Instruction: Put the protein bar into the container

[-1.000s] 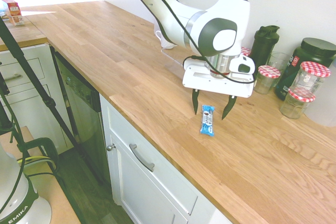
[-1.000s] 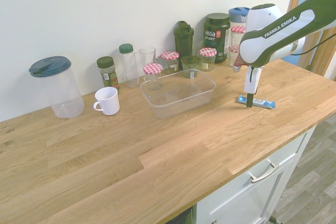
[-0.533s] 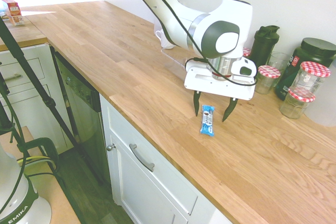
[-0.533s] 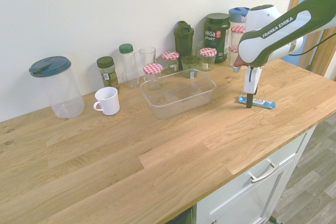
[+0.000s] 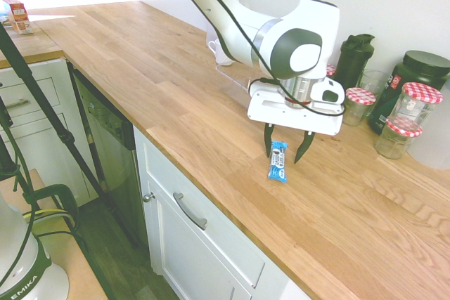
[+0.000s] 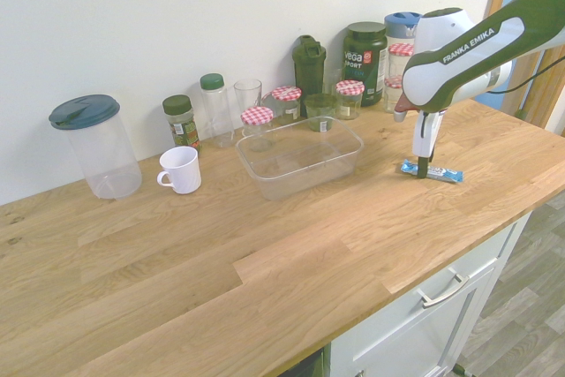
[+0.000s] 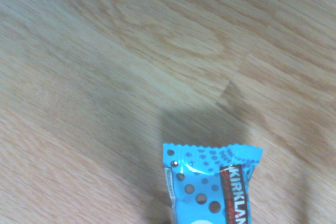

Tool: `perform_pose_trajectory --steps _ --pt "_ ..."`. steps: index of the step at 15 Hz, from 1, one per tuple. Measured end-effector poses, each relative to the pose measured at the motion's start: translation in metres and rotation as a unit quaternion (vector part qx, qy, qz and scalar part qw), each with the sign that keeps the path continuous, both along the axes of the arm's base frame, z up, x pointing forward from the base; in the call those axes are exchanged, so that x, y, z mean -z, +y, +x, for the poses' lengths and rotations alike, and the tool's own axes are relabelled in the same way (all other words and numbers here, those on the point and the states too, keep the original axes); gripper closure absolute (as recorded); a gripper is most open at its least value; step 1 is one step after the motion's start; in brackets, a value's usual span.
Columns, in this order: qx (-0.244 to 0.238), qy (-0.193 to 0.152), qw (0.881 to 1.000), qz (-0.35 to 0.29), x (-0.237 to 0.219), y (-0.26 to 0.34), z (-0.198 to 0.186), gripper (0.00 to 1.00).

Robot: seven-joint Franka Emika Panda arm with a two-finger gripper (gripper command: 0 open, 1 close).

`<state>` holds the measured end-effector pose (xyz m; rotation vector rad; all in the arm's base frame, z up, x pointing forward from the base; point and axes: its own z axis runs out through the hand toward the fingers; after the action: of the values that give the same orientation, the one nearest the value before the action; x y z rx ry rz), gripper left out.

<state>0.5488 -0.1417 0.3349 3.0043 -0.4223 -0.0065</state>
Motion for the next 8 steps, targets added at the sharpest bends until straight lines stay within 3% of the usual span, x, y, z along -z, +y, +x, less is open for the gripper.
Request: perform_pose_trajectory --steps 8 --pt "0.000 0.000 1.000 -0.004 0.0001 -0.0015 -0.0003 1.00"
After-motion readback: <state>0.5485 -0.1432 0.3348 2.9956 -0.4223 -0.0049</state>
